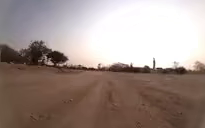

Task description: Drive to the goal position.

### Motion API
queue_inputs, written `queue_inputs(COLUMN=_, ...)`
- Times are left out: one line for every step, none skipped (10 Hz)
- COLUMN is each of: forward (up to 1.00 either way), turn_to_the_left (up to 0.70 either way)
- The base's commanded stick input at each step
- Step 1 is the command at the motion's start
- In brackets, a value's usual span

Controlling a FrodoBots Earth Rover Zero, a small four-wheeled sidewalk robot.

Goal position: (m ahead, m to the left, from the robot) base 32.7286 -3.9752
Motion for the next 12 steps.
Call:
queue_inputs(forward=0.70, turn_to_the_left=0.00)
queue_inputs(forward=0.70, turn_to_the_left=0.00)
queue_inputs(forward=0.70, turn_to_the_left=0.00)
queue_inputs(forward=0.70, turn_to_the_left=0.00)
queue_inputs(forward=0.70, turn_to_the_left=0.00)
queue_inputs(forward=0.70, turn_to_the_left=0.00)
queue_inputs(forward=0.70, turn_to_the_left=0.00)
queue_inputs(forward=0.70, turn_to_the_left=0.00)
queue_inputs(forward=0.70, turn_to_the_left=0.00)
queue_inputs(forward=0.70, turn_to_the_left=0.00)
queue_inputs(forward=0.70, turn_to_the_left=0.00)
queue_inputs(forward=0.70, turn_to_the_left=0.00)
